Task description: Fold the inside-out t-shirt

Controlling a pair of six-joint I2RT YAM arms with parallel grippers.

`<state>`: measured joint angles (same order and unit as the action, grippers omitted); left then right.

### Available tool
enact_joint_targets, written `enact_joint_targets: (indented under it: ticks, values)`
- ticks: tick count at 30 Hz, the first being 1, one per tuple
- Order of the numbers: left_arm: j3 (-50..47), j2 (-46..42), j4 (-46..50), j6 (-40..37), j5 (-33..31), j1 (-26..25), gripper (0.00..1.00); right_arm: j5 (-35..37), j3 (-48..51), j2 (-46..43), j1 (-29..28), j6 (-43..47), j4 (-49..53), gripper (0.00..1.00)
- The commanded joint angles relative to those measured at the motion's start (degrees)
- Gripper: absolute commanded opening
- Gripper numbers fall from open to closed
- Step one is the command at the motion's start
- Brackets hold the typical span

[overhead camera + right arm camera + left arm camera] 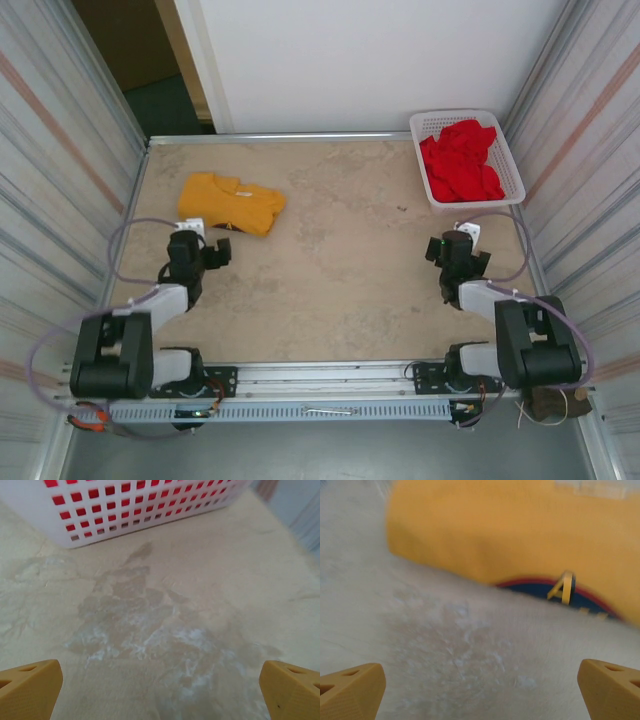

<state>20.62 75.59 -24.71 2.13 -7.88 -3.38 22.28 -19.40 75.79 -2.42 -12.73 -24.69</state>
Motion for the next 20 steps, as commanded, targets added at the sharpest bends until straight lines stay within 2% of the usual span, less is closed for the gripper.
enact_joint_targets:
  ticks: [1,2,3,4,5,6,7,8,10,11,12,14,15,16,20]
  values:
    - [1.7,8.3,-20.6,-7.1,2.4,-0.8,0.99,-17.9,-6.0,3.6,6.8,1.7,-7.7,0.95]
    - [0.5,11.8,-26.6,-7.4,1.8,-1.0,0.99,-21.2,-7.1,5.6,9.3,1.8,-9.0,0.9]
    - [0.7,13.2,-29.1,-7.8,-0.2,-1.1,0.99,-24.0,-5.5,9.2,11.2,0.8,-17.6,0.9]
    - [1.9,11.0,-23.1,-5.7,1.3,0.0,0.99,-25.8,-7.6,9.5,10.3,2.4,-10.0,0.9]
    - [2.1,10.7,-21.5,-4.5,3.1,1.4,0.99,-22.7,-9.4,10.5,5.8,6.3,-10.2,0.9]
    - [1.5,11.8,-24.7,-4.0,3.6,2.2,0.99,-19.2,-4.2,13.8,2.5,9.1,-23.9,0.93]
    - [1.7,11.7,-24.6,-4.0,3.9,2.2,0.99,-9.6,-0.3,14.4,2.2,6.2,-31.6,0.99]
    - [2.3,10.7,-21.0,-3.7,4.1,2.1,0.98,-11.7,0.5,11.1,5.3,2.7,-26.8,0.99]
    - [2.1,11.8,-23.5,-4.0,3.7,2.0,0.99,-7.2,-2.0,13.8,1.4,6.4,-27.6,0.99]
    - [2.1,11.3,-23.0,-3.9,3.6,2.0,0.99,-5.4,-1.7,13.6,1.3,6.4,-27.7,0.99]
    - [2.3,10.8,-21.4,-3.8,3.9,2.1,0.99,-8.7,-0.8,11.8,2.5,5.2,-25.8,0.99]
    - [2.3,11.3,-22.2,-3.9,3.7,2.0,0.99,-7.3,-3.3,12.5,1.5,5.8,-22.8,0.99]
    - [2.4,11.0,-21.5,-3.9,3.9,2.0,0.99,-12.6,-3.3,13.4,2.9,6.5,-24.1,0.99]
    - [2.4,11.1,-21.5,-3.8,3.8,2.0,0.99,-14.3,-4.1,13.0,3.4,6.4,-21.3,0.99]
    - [2.3,11.0,-21.7,-3.9,3.8,2.0,0.99,-13.3,-2.8,12.3,2.9,6.7,-23.5,0.99]
